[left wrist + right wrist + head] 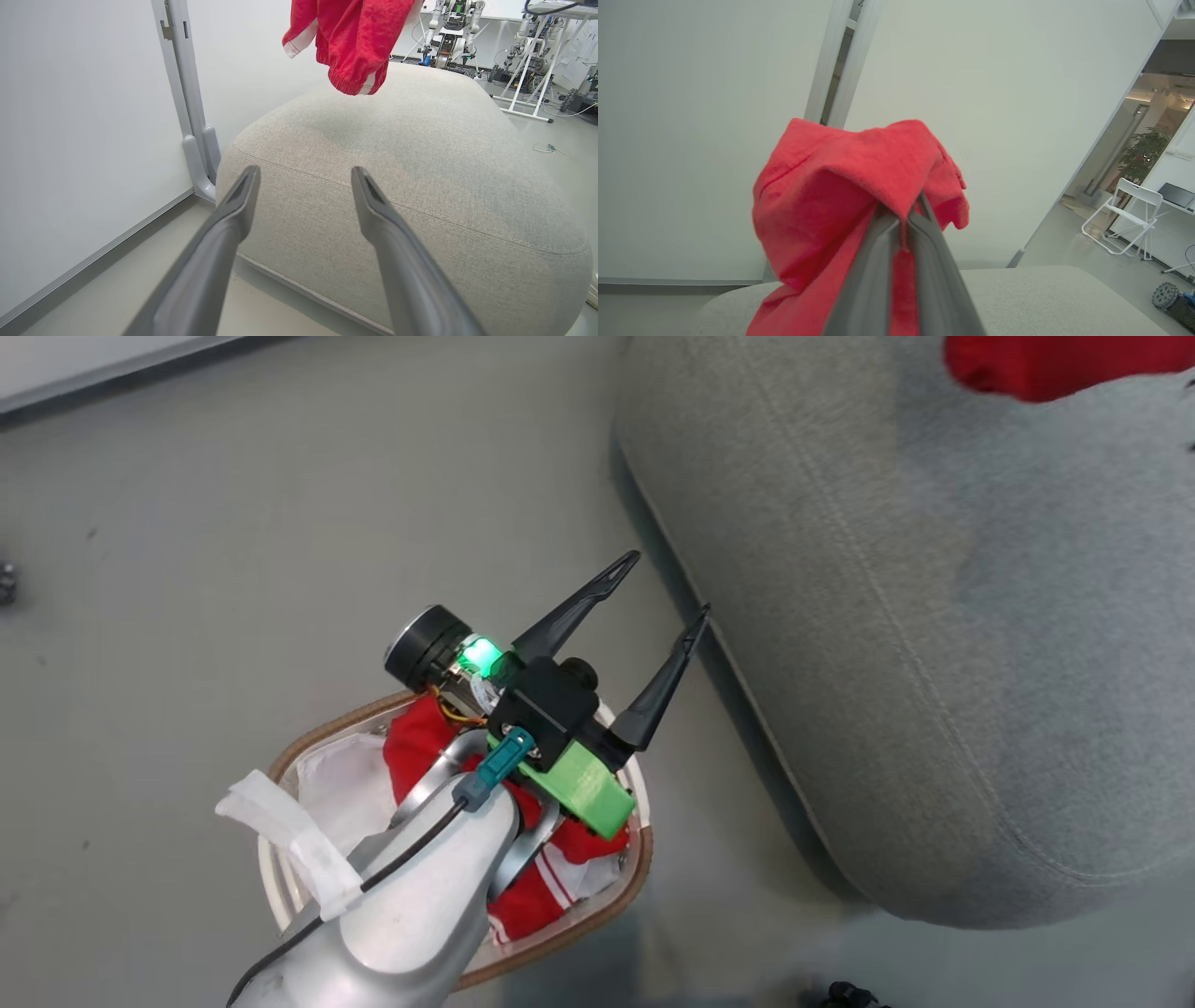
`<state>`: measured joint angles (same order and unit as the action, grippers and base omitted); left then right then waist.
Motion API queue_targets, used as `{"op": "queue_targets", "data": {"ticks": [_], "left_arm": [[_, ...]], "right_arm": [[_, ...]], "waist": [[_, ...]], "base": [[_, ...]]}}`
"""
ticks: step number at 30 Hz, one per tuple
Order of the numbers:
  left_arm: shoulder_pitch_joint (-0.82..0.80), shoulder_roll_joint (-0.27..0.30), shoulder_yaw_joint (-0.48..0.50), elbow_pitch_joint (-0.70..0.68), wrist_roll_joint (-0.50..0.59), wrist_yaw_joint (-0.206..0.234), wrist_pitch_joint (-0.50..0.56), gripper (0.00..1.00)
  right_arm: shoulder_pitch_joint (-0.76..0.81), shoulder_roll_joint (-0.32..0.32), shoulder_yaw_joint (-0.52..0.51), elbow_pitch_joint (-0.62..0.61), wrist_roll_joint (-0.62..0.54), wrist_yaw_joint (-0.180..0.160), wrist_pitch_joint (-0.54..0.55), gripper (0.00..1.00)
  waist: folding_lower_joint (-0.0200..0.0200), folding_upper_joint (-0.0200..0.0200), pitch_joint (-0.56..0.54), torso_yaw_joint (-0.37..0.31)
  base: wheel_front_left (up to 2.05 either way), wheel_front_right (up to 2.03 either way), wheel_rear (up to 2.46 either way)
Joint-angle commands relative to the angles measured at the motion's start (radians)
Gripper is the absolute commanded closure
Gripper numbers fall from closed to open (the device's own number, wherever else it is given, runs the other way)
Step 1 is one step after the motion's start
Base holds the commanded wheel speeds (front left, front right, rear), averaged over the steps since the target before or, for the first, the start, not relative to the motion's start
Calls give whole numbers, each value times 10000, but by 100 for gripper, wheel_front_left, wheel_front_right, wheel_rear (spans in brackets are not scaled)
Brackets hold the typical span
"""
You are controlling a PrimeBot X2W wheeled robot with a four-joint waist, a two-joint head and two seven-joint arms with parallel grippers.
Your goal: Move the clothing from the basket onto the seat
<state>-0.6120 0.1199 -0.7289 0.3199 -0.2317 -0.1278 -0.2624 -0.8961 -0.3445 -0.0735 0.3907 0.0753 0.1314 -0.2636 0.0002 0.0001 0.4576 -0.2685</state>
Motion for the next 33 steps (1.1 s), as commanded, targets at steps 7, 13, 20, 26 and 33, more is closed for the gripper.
{"op": "queue_targets", "data": {"ticks": [7,13,20,26,33], "left_arm": [[-502,-305,-343,-639,139,-36,-37,0],[-626,-459,-504,-944,169,-37,-37,0],[-671,-545,-549,-978,229,-38,-37,0],[-634,-568,-538,-849,182,-39,-38,0],[-503,-545,-413,-639,-50,-39,-37,0]], "right_arm": [[-1087,-1593,-832,2176,160,-14,-19,100],[-1120,-2253,-1115,3625,22,-14,-19,100],[-871,-2042,-1026,4143,128,-14,-19,100],[-560,-1761,-1064,3845,67,-14,-11,0],[23,-1661,-1068,3056,63,-14,-11,0]], "waist": [[-2,-1,1971,2493],[-2,-1,2517,2960],[-2,-1,2786,2807],[-2,-1,2641,2575],[-2,-1,1912,2366]], "base": [[0,0,0],[0,0,0],[0,0,0],[0,0,0],[0,0,0]]}}
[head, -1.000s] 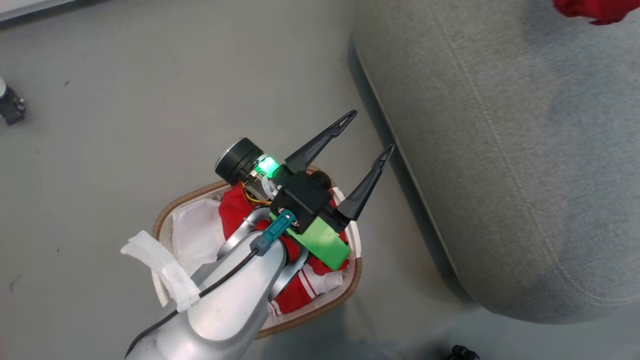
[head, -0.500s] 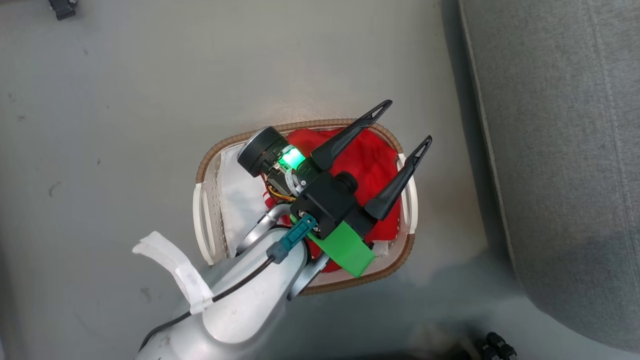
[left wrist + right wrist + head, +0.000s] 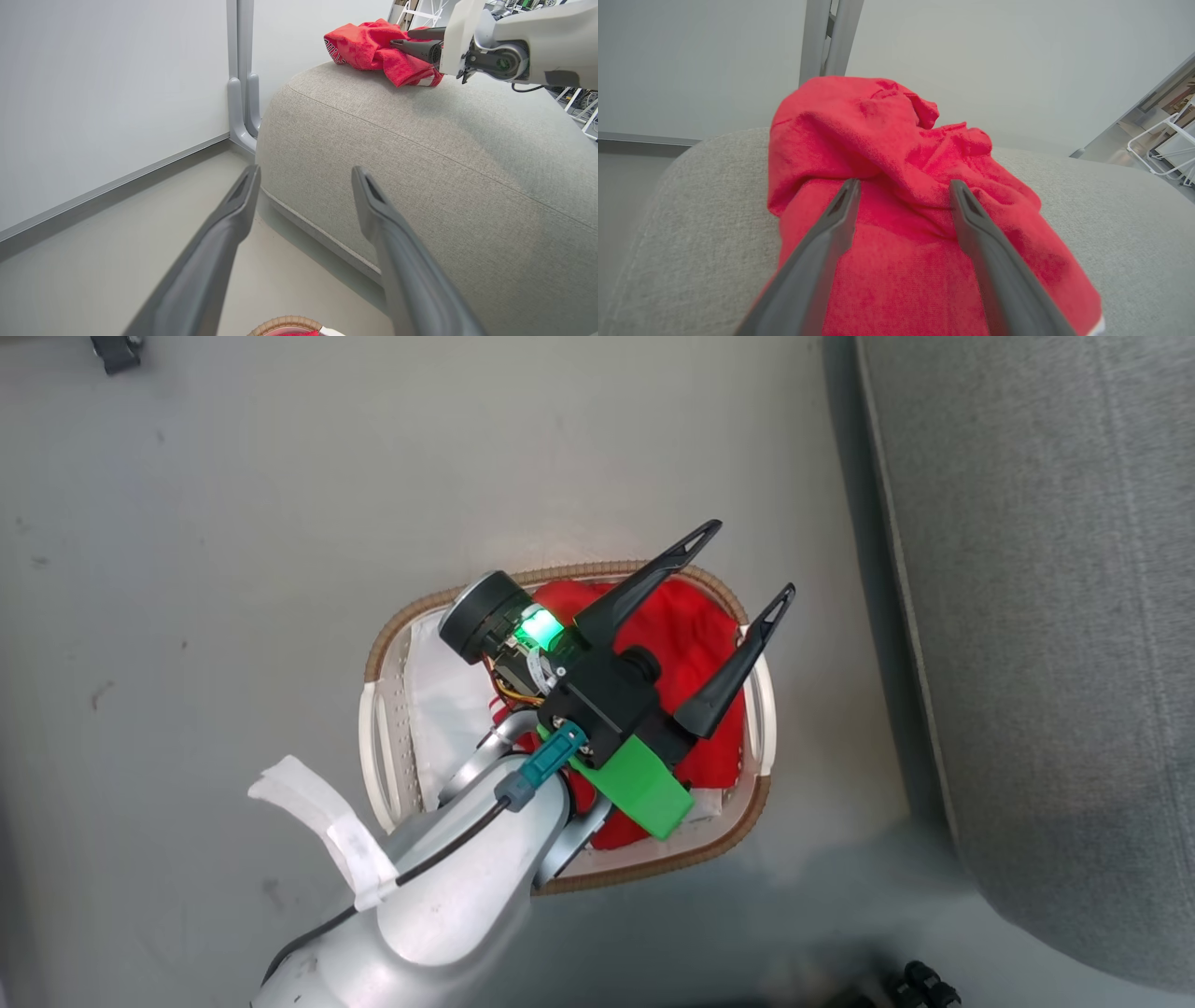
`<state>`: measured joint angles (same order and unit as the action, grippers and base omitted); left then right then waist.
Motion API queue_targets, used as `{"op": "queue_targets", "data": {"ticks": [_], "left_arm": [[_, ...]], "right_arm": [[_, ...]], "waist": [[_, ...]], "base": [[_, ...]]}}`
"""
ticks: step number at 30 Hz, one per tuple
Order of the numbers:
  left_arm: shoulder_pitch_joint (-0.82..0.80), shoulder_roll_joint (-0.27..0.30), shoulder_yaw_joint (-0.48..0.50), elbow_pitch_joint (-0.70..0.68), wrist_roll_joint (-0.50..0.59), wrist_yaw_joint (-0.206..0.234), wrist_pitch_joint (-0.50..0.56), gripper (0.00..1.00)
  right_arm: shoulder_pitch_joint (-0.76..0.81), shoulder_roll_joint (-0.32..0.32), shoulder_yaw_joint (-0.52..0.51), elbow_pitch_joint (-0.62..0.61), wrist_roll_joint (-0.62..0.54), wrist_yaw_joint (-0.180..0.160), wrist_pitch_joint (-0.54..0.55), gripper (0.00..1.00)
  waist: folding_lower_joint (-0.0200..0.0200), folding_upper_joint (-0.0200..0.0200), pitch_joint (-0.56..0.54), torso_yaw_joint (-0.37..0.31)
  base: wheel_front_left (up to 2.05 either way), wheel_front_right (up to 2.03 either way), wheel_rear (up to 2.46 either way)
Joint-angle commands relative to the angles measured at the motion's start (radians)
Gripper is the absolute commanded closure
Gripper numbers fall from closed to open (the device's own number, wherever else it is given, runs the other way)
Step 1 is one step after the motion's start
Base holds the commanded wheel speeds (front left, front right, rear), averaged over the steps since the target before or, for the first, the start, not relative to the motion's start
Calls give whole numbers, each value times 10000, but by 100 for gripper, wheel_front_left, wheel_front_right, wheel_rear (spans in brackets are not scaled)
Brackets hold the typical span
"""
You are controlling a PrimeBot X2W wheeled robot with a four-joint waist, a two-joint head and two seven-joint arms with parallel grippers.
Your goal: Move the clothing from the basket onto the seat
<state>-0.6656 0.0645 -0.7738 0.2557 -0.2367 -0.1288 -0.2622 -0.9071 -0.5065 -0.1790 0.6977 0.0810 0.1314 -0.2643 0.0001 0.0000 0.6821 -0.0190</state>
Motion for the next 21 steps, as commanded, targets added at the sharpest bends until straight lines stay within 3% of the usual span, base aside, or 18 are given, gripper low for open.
{"op": "queue_targets", "data": {"ticks": [1,6,14,21], "left_arm": [[70,6,83,36,-55,-30,-40,0],[354,-18,464,200,-283,-30,-39,0],[1221,-58,1858,442,-546,181,-39,0],[2337,-90,3349,390,-711,375,-37,0]], "right_arm": [[241,-35,16,-124,-5,-14,-3,0],[619,-32,258,-554,-52,-14,-3,0],[1097,296,911,-1138,183,-14,-5,0],[2047,1110,1256,-1761,343,-14,-3,0]], "waist": [[-1,0,-519,-149],[-1,0,-1452,-189],[-1,0,-3220,75],[-1,0,-4399,410]], "base": [[0,0,0],[0,0,0],[0,0,0],[0,0,0]]}}
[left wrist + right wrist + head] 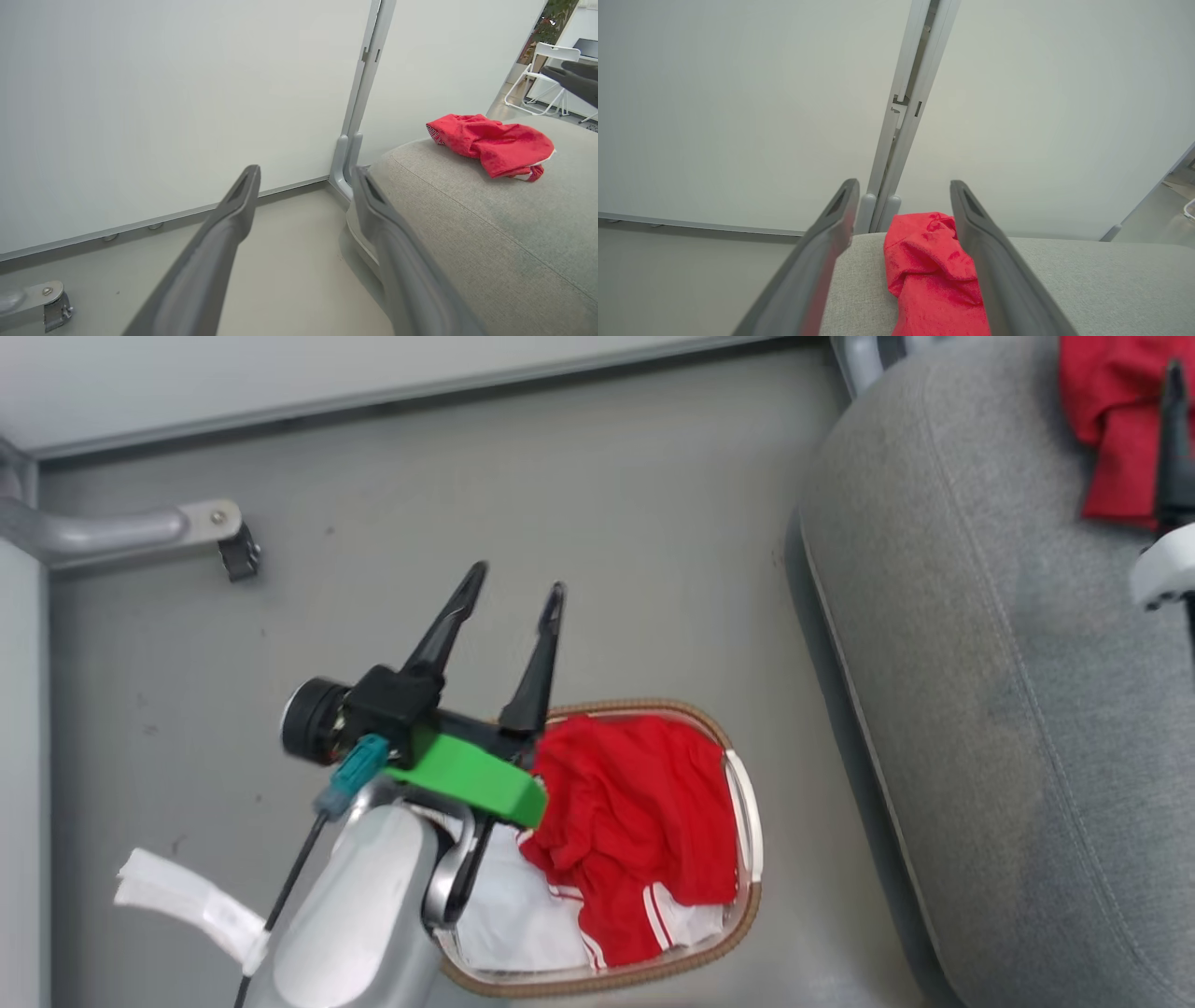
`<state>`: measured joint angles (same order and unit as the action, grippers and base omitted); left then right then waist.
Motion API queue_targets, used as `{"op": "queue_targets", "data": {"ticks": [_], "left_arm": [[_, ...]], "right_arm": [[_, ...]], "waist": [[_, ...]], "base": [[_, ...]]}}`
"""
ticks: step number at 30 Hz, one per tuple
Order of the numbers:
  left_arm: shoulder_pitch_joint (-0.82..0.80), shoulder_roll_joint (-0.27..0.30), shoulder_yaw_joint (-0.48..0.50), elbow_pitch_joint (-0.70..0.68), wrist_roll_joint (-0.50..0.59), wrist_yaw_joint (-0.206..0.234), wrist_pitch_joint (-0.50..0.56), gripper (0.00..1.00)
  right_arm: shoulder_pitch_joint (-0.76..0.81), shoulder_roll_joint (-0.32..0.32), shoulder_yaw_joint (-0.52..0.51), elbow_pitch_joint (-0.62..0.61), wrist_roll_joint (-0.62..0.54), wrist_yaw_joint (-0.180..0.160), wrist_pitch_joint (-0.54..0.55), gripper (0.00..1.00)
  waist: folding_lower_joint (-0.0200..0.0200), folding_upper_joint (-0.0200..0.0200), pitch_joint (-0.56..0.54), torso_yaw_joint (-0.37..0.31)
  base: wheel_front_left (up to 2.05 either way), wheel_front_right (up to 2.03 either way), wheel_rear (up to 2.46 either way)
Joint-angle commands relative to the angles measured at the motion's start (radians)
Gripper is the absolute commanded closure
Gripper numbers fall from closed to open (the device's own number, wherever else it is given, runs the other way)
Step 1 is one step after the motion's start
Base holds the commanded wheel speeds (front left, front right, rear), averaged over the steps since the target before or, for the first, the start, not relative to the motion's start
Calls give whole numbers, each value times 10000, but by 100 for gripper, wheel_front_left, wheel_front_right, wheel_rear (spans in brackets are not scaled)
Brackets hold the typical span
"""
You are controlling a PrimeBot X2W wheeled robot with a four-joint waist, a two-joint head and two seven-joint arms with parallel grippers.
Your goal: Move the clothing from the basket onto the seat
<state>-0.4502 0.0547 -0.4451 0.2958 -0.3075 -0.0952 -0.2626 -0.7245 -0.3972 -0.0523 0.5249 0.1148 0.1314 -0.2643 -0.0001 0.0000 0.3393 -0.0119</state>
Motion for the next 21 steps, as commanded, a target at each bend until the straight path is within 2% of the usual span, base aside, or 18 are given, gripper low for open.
{"op": "queue_targets", "data": {"ticks": [1,13,17,21], "left_arm": [[376,4,286,0,21,57,-24,0],[2360,-31,2553,-17,368,147,-23,0],[2930,-45,2980,-81,526,161,-23,0],[3483,-44,3081,-116,628,169,-23,0]], "right_arm": [[457,256,4,-137,12,-14,-3,0],[3001,2655,-93,-1639,-142,-14,-5,0],[3971,3161,65,-2153,-95,-14,-3,0],[4793,3384,255,-2585,-63,-14,-4,0]], "waist": [[1,0,-1116,394],[1,0,-2115,767],[1,0,-2346,837],[1,0,-2504,840]], "base": [[0,0,0],[0,0,0],[0,0,0],[0,0,0]]}}
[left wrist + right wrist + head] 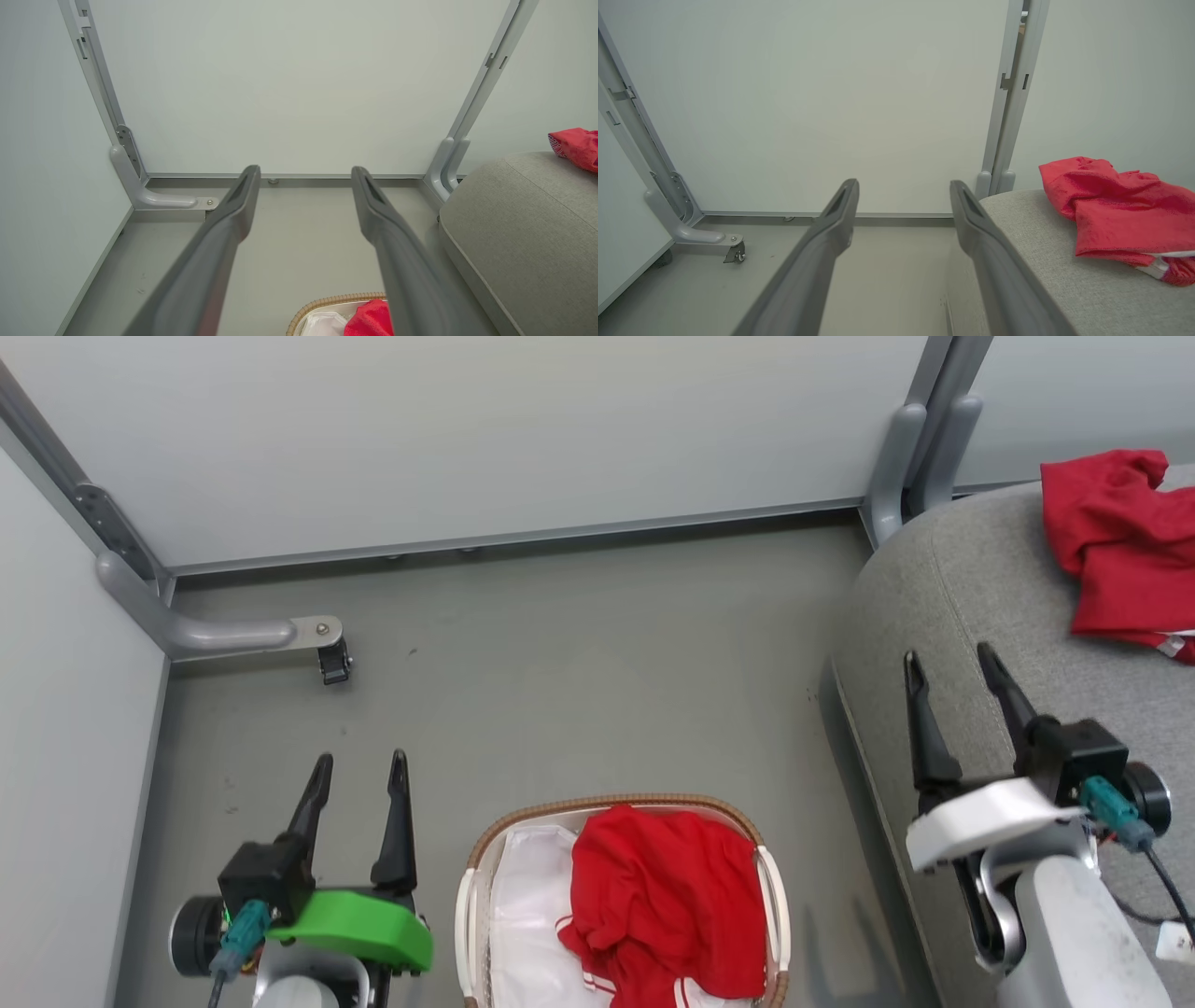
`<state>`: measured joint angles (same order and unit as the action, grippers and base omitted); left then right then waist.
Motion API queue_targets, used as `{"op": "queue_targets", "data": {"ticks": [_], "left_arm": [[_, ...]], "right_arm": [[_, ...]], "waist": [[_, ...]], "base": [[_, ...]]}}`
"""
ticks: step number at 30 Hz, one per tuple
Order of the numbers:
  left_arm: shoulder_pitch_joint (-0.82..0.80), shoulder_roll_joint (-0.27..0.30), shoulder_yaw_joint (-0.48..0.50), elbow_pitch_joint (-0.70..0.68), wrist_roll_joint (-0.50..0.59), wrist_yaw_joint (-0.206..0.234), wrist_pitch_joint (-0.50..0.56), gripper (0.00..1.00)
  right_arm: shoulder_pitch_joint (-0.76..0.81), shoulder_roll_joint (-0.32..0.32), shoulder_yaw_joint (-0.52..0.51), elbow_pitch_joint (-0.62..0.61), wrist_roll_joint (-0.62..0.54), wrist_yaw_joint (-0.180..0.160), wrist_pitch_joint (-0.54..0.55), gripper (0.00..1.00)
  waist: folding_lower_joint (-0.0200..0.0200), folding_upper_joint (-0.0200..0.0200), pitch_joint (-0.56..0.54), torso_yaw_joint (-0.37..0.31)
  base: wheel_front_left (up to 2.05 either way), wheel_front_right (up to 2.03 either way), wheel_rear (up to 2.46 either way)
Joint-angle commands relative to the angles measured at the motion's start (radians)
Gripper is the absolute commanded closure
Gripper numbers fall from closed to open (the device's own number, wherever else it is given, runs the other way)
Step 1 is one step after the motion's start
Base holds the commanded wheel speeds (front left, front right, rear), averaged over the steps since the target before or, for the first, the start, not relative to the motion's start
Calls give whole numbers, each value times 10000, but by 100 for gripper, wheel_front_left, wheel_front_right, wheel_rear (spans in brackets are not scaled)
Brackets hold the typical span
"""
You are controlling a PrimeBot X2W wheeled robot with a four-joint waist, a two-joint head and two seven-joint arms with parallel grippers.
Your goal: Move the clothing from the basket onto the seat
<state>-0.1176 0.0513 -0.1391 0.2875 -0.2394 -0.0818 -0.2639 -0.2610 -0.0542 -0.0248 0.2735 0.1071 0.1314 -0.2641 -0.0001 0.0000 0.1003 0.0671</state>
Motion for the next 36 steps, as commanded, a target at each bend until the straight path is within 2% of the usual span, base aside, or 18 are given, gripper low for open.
{"op": "queue_targets", "data": {"ticks": [1,6,12,36], "left_arm": [[256,-10,17,-41,-90,42,-9,0],[796,-9,-23,-134,-429,155,-9,0],[1320,-6,80,-343,-538,300,-9,0],[1665,-7,72,-471,-402,278,-9,0]], "right_arm": [[357,-16,9,-126,12,-14,-6,0],[1144,17,558,-189,615,-14,-5,0],[1522,17,1011,16,658,-14,-5,0],[1705,20,1202,207,874,-14,-5,0]], "waist": [[1,0,-151,54],[1,0,-316,63],[1,0,-557,37],[1,0,-938,39]], "base": [[0,0,0],[0,0,0],[0,0,0],[0,0,0]]}}
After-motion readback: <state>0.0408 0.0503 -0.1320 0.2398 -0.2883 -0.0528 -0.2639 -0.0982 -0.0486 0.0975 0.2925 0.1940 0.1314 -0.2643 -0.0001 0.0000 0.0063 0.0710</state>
